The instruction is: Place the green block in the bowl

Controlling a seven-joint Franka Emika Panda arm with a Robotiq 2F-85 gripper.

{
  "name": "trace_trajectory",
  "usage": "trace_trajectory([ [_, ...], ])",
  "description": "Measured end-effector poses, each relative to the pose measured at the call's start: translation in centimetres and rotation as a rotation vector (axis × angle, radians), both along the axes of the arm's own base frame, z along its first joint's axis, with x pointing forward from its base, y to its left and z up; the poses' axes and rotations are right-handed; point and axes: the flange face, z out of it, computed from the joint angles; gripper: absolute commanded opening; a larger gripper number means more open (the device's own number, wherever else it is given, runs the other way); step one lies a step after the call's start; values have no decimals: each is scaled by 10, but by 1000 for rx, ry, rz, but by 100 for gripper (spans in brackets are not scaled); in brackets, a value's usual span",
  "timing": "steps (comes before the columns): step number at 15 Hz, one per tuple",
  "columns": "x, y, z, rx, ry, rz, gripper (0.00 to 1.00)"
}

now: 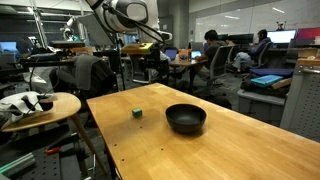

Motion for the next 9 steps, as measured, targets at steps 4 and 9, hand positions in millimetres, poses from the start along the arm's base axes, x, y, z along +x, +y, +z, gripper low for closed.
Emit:
trace_trajectory([
  [4, -5, 31, -29, 17, 53, -4, 100],
  [9, -12, 54, -56, 22, 103, -78, 100],
])
